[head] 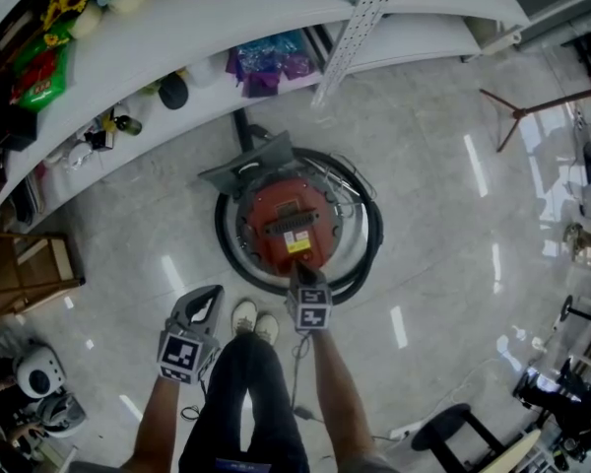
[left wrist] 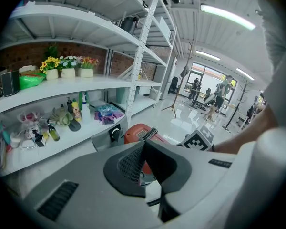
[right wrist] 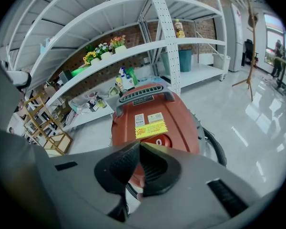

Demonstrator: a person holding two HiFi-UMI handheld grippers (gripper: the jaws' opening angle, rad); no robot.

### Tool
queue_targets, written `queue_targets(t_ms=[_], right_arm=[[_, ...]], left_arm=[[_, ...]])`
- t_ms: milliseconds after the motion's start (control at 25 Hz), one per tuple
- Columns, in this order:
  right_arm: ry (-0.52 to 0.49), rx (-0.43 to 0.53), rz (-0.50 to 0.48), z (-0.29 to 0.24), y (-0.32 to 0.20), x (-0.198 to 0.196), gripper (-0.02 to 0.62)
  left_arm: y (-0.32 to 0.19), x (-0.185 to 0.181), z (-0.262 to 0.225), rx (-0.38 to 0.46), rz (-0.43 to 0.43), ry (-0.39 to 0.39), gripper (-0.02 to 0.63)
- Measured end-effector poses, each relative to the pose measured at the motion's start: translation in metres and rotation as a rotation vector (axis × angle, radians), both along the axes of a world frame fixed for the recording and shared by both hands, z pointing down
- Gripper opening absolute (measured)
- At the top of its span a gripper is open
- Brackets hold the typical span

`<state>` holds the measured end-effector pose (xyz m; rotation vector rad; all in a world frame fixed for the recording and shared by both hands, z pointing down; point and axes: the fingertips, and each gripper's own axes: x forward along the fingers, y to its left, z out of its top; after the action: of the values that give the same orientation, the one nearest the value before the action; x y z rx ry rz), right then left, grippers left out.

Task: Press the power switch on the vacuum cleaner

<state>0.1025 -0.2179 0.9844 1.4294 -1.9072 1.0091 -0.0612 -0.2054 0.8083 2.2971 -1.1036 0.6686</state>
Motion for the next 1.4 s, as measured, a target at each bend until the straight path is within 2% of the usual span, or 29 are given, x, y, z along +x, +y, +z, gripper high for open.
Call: queue_targets(t_ms=[360,1400], right_arm=[[0.010,0.056,0.006,-0.029,-0.005,0.003,0.012],[0.030,0.172,0.072,-0.170,0.031,0.025,0.012]], left_arm=[[0.001,-0.002,-0.019,0.036,0.005,0.007,0.008],[0.021,0.021,-0.144,0.164,0.048,0.058,0.008]])
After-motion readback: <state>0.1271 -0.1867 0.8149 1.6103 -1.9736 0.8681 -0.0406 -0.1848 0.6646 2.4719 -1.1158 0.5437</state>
